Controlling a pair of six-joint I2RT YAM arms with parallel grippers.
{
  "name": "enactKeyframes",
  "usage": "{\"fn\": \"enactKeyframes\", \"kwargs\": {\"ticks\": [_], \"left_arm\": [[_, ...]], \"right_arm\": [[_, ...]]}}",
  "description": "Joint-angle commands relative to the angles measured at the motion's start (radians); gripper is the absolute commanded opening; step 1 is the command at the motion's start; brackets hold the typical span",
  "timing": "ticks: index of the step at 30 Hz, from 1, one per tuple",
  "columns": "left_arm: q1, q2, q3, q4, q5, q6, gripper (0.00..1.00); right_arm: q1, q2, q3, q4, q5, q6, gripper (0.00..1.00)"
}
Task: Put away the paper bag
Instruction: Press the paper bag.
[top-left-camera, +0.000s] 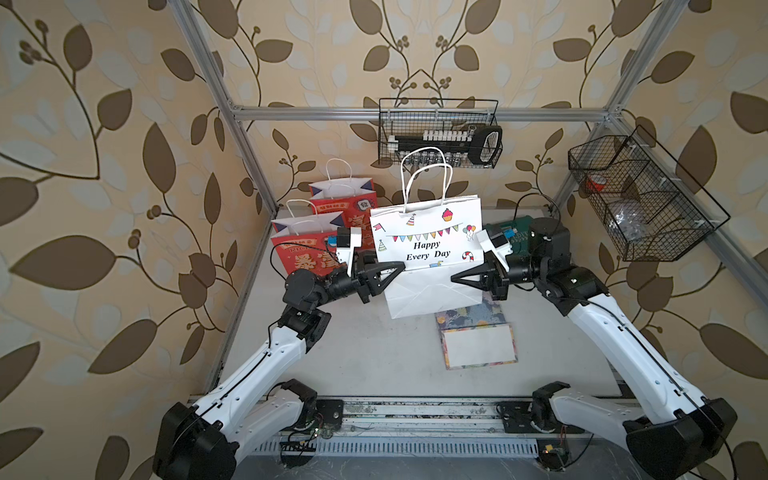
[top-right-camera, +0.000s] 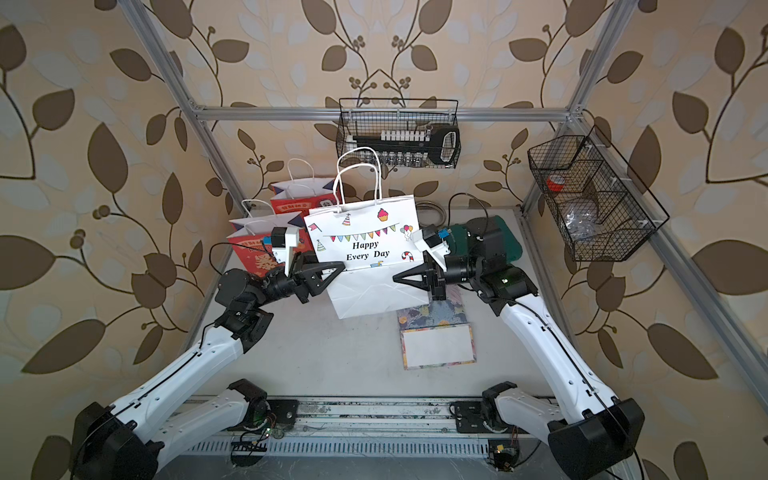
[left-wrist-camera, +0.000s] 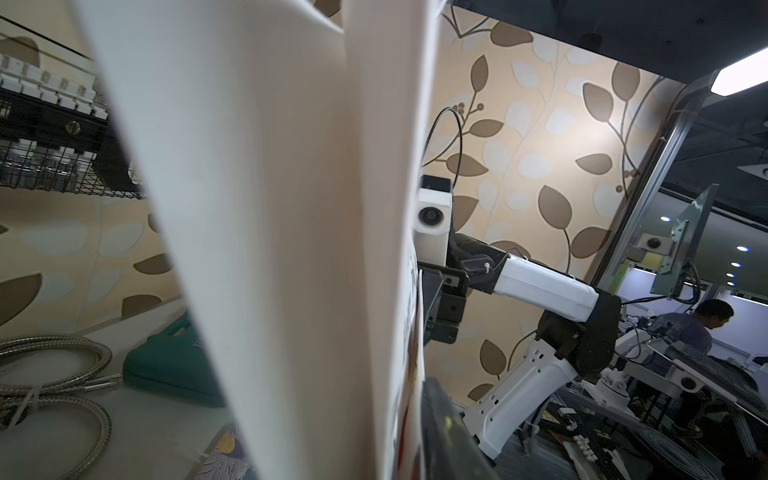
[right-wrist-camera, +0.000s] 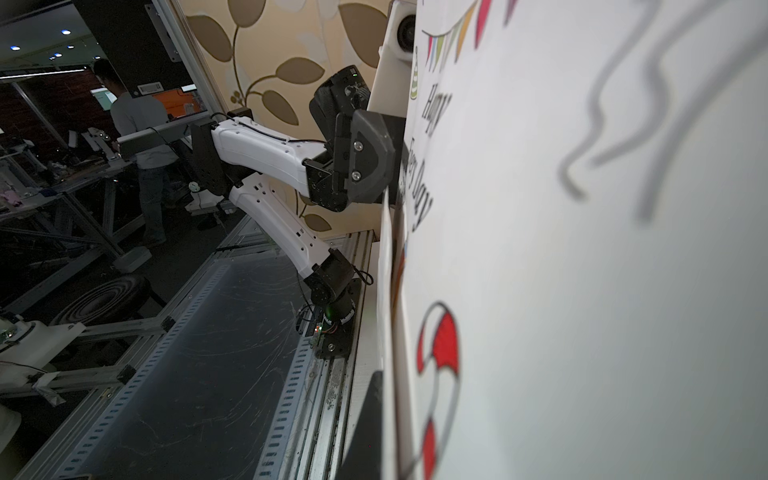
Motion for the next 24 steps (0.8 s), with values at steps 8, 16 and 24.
{"fn": "enactKeyframes", "kwargs": {"ticks": [8, 16, 24], "left_arm": [[-0.006, -0.028, 0.076, 0.072, -0.055, 0.007, 0.00], [-0.006, -0.021, 0.118, 0.054, -0.115, 0.011, 0.63], [-0.006, 0.010, 0.165, 0.130, -0.157, -0.011, 0.00]], "right_arm": [[-0.013, -0.019, 0.006, -0.061, -0.042, -0.030, 0.00], [-0.018, -0.025, 0.006, -0.118, -0.051, -0.064, 0.00], [-0.020, -0.029, 0.002, -0.152, -0.054, -0.085, 0.00]]}}
